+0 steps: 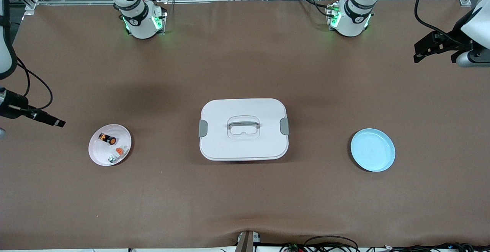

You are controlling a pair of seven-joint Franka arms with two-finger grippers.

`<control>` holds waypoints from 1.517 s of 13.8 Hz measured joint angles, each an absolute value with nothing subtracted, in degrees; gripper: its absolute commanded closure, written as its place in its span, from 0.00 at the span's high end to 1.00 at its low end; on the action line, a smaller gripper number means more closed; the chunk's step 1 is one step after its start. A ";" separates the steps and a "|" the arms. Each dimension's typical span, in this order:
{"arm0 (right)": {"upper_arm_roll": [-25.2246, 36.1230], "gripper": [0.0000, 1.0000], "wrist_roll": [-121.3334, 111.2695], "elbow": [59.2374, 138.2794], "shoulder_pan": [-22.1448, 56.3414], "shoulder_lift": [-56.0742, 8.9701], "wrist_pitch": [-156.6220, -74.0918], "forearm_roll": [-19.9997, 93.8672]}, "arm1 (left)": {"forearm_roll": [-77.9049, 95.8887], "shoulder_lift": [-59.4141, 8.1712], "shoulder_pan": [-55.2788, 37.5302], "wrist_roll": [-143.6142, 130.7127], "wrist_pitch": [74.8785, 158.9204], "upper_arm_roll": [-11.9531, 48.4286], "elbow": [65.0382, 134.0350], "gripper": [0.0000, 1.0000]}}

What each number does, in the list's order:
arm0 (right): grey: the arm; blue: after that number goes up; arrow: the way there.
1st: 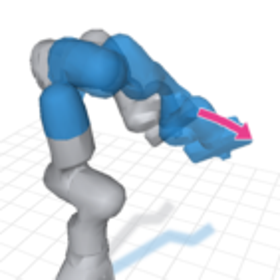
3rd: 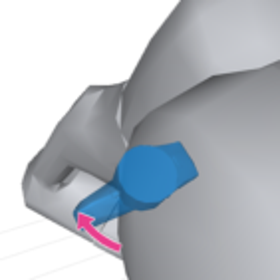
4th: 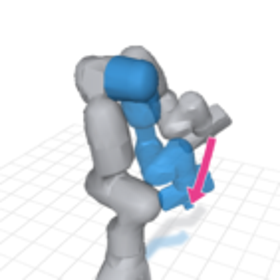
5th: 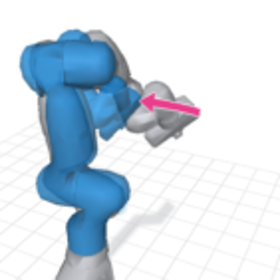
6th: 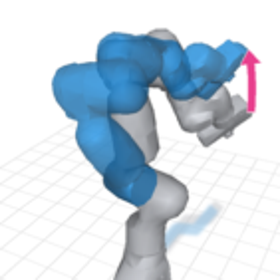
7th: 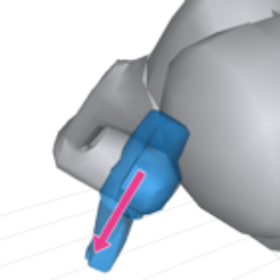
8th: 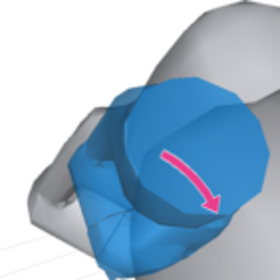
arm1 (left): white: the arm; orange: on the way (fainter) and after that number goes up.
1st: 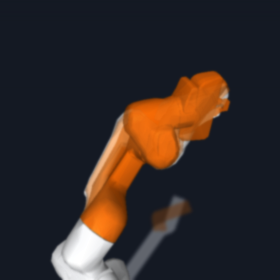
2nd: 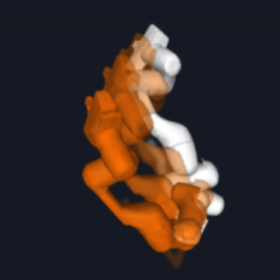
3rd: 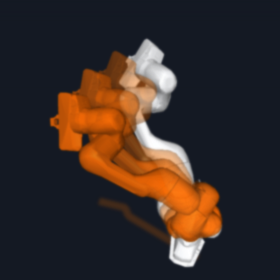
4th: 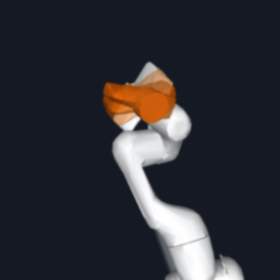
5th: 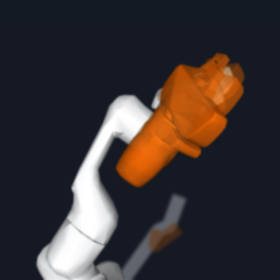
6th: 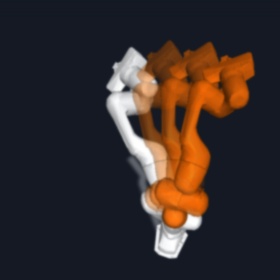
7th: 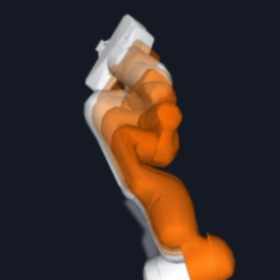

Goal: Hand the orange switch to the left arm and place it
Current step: 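Reach the right gripper down over the black switch on the white plate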

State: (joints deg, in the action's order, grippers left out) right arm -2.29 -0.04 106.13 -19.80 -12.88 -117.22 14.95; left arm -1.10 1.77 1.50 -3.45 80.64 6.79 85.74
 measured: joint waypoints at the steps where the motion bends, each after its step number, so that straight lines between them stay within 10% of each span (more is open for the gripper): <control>1: -2.40 1.00 -0.04 107.35 -19.79 -13.45 -119.37 15.02 | -1.10 1.77 1.68 -3.45 80.63 6.72 85.74 1.00; 21: -3.48 1.00 0.12 112.32 -16.36 -27.53 -140.15 16.54 | -1.10 -0.71 4.64 -3.43 79.87 6.63 85.79 1.00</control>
